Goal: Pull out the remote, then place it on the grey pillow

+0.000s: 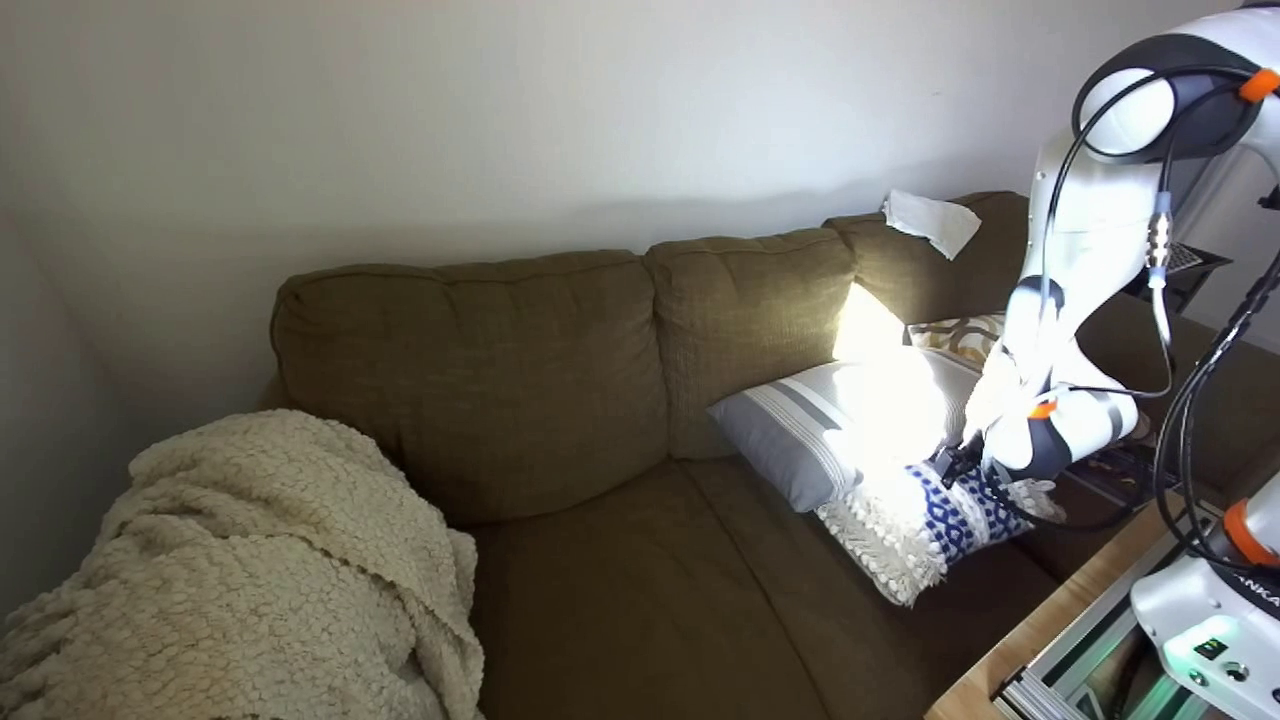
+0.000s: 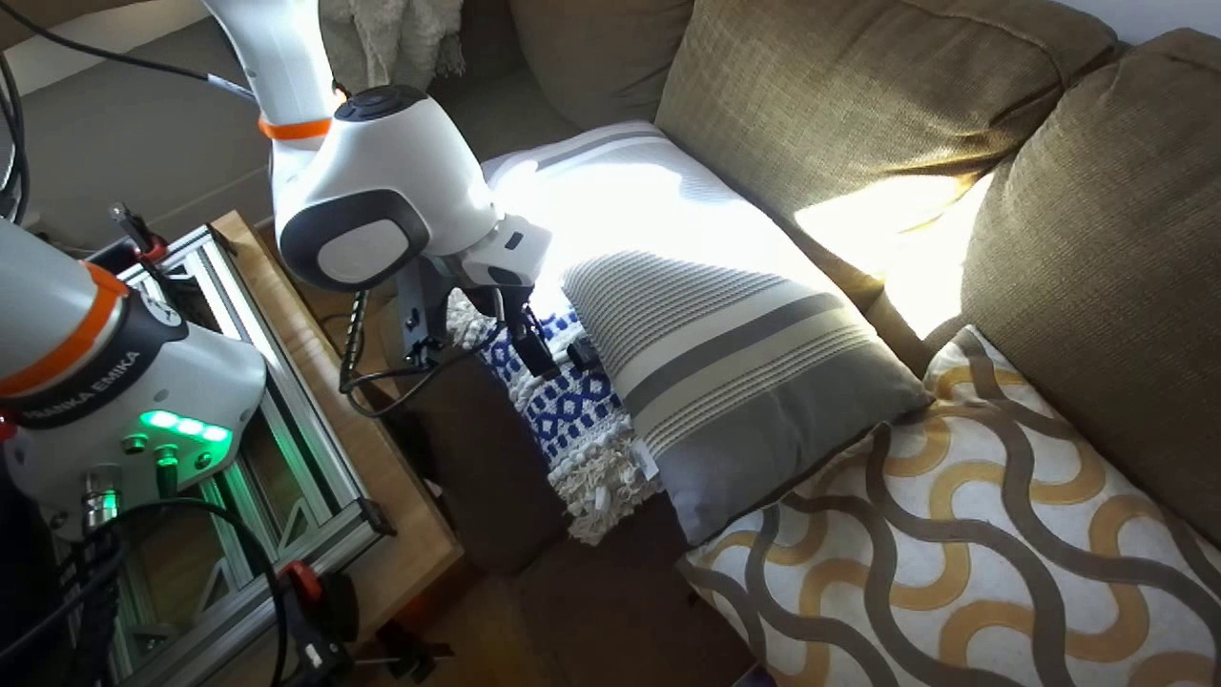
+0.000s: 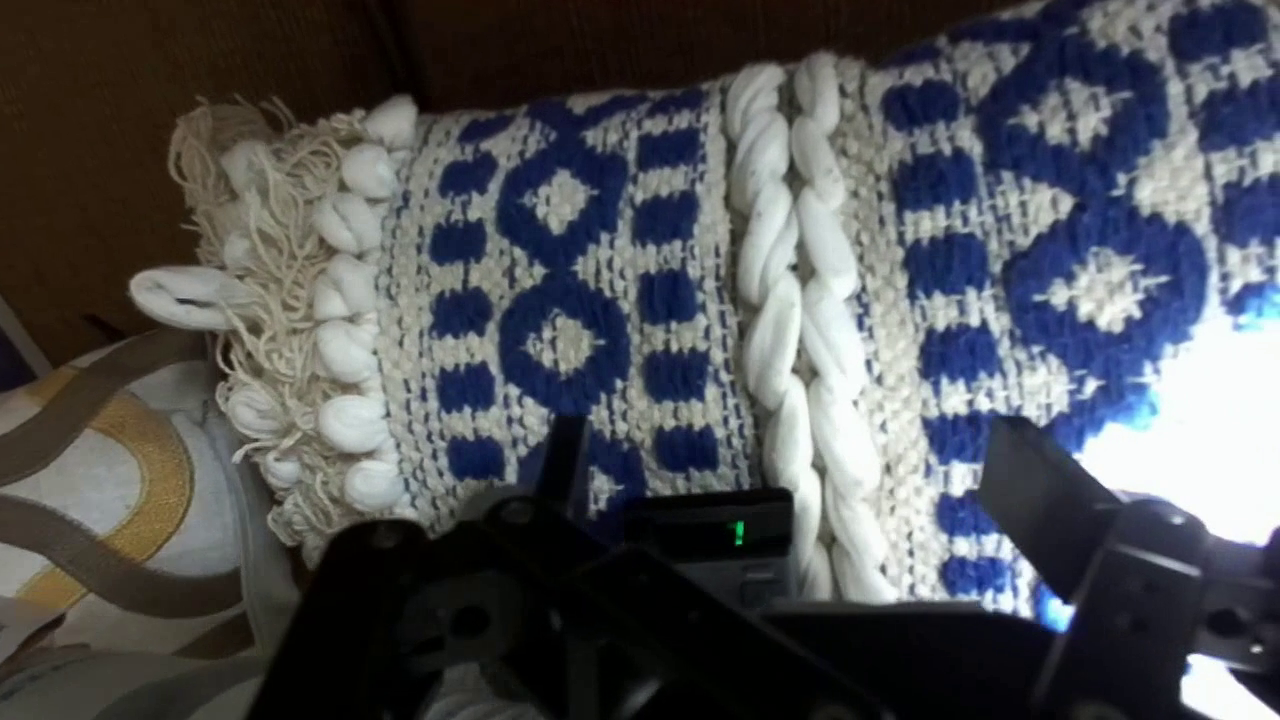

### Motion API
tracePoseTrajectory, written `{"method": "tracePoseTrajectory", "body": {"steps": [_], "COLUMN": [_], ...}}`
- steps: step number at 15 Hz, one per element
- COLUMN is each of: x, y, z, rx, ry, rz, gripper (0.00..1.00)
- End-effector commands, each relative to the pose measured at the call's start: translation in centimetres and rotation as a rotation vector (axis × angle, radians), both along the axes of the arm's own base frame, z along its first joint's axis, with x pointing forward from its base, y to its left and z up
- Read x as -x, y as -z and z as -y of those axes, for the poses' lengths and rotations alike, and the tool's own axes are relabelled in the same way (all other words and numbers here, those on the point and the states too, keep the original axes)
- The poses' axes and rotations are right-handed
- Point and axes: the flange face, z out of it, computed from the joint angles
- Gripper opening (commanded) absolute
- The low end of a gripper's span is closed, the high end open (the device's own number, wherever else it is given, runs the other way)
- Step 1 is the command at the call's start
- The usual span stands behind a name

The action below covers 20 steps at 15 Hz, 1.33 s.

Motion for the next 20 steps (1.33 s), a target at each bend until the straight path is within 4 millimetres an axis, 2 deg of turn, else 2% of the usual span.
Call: {"method": "tracePoseTrajectory", "body": {"steps": [1, 13, 17, 20], "x": [0.0, -0.2, -0.4, -0.9], "y": [0.3, 0.7, 0.8, 0.5], "z": [-0.2, 0.1, 3.2, 4.3], "rx": [-0.002, -0.002, 0.053, 0.027], "ry": [0.003, 0.009, 0.021, -0.01], "rz": [-0.002, 0.0, 0.03, 0.068], "gripper": [1.0, 1.0, 1.0, 1.0]}}
